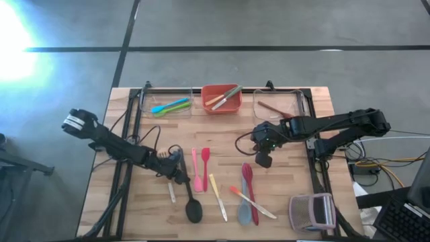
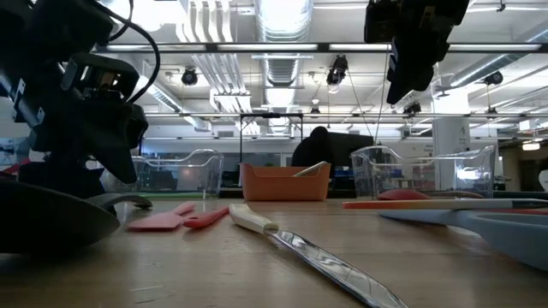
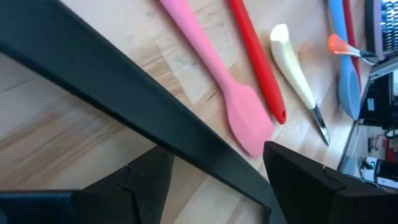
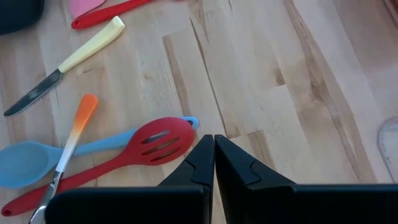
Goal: Pick & Place Kitchen Items
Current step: Put the black serving spoon into the right transparent bin
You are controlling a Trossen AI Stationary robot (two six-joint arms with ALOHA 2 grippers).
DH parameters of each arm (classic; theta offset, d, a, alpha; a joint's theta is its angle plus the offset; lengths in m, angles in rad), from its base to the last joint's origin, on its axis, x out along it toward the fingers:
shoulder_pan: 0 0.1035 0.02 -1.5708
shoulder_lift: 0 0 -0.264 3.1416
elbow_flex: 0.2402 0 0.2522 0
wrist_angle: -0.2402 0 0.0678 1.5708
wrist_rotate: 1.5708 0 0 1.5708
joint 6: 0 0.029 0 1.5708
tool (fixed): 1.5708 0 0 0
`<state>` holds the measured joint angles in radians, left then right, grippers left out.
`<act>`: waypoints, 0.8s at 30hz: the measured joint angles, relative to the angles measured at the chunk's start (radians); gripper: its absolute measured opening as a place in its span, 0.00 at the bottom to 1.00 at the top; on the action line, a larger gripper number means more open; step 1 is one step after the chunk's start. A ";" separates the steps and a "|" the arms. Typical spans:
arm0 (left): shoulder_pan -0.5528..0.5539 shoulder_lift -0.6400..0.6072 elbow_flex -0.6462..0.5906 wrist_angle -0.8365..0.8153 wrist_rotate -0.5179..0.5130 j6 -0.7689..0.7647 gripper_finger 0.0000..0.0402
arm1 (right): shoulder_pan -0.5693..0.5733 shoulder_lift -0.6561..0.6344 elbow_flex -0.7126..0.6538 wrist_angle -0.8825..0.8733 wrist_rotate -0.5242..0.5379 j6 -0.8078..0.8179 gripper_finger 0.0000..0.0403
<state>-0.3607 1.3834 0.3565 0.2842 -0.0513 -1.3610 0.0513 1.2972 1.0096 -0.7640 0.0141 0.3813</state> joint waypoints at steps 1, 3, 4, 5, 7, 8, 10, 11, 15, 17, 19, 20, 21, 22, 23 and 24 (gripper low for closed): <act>0.000 0.010 0.000 0.019 0.000 0.007 0.63 | 0.000 0.000 0.000 0.000 0.001 0.000 0.02; 0.001 0.027 0.000 0.052 0.000 0.022 0.63 | 0.000 0.000 0.000 0.000 0.002 0.000 0.02; 0.001 0.035 0.000 0.066 0.000 0.030 0.63 | 0.001 0.000 0.000 0.000 0.008 0.000 0.02; 0.001 0.041 0.000 0.078 -0.001 0.038 0.63 | 0.001 0.000 0.000 0.000 0.012 0.000 0.02; 0.001 0.051 0.000 0.092 -0.002 0.051 0.61 | 0.001 0.000 0.000 0.000 0.016 0.000 0.02; 0.001 0.055 0.000 0.097 -0.003 0.057 0.60 | 0.001 0.000 0.000 0.000 0.015 0.000 0.02; 0.001 0.062 0.000 0.108 -0.008 0.066 0.57 | 0.001 0.000 0.000 0.000 0.015 0.000 0.02; 0.002 0.064 0.000 0.110 -0.011 0.068 0.55 | 0.001 0.000 0.000 0.000 0.015 0.000 0.02; 0.003 0.065 0.000 0.119 -0.018 0.090 0.44 | 0.000 0.000 0.000 0.000 0.015 0.000 0.02; 0.004 0.065 0.000 0.128 -0.022 0.104 0.36 | 0.000 0.000 0.000 0.000 0.015 0.000 0.02; 0.006 0.065 0.000 0.137 -0.028 0.116 0.29 | 0.000 0.000 0.000 0.000 0.015 0.000 0.02; 0.007 0.065 0.000 0.140 -0.029 0.128 0.24 | 0.000 0.000 0.000 0.000 0.015 0.000 0.02; 0.008 0.065 -0.001 0.144 -0.029 0.141 0.20 | 0.000 0.000 0.000 0.000 0.015 0.000 0.02; 0.009 0.066 -0.001 0.150 -0.029 0.155 0.15 | 0.000 0.000 0.000 0.000 0.015 0.000 0.02; 0.010 0.066 -0.002 0.156 -0.029 0.167 0.11 | 0.000 0.000 0.000 0.000 0.015 0.000 0.02; 0.010 0.066 -0.002 0.161 -0.029 0.184 0.06 | 0.000 0.000 0.000 0.000 0.015 0.000 0.02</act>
<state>-0.3504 1.4497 0.3546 0.4447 -0.0800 -1.1774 0.0513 1.2972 1.0096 -0.7643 0.0296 0.3813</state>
